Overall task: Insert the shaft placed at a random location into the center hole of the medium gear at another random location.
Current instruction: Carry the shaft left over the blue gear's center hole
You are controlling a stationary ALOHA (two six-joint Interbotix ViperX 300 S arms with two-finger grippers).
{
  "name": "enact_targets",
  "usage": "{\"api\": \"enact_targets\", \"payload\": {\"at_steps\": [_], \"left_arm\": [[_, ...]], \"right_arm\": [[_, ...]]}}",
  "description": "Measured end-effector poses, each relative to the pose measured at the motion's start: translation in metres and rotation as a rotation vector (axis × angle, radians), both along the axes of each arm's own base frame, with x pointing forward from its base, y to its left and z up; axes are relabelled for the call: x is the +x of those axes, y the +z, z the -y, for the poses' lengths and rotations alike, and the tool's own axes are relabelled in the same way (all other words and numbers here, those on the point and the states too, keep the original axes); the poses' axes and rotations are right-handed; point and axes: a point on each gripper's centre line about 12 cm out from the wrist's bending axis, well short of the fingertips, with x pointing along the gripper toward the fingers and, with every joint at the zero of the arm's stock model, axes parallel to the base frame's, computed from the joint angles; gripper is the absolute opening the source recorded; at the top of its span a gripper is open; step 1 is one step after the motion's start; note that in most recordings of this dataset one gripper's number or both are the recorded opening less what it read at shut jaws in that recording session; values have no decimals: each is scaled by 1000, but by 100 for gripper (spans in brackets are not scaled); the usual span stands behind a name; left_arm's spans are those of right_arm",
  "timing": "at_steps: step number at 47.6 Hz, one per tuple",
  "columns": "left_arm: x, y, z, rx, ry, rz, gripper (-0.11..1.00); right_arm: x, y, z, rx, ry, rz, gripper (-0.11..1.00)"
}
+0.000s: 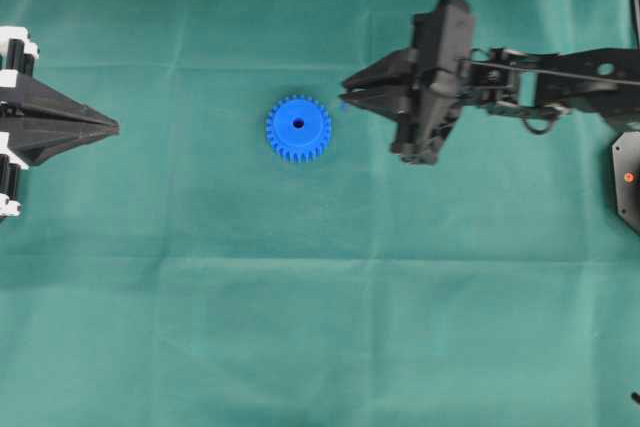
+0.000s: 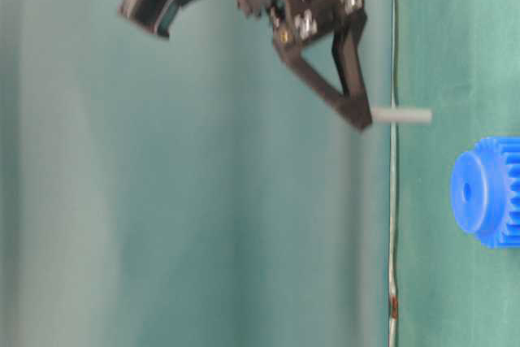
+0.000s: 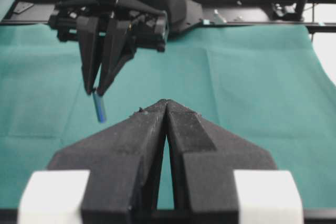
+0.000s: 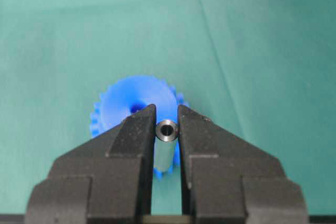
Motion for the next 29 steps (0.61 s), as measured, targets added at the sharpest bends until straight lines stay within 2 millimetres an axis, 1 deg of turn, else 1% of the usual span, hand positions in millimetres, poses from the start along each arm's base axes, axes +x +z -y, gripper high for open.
{"api": "enact_targets", "payload": {"at_steps": [10,16,23,29], "left_arm": [[0,0,0,-2,0,0,0],[0,0,0,-2,0,0,0],[0,0,0,-2,0,0,0],[0,0,0,-2,0,0,0]], "right_arm": [[27,-1,2,-2,6,11,13],[38,-2,0,-2,14,15,12],[46,-4,1,-2,15,15,12],[47,-6,1,-2,17,12,13]]}}
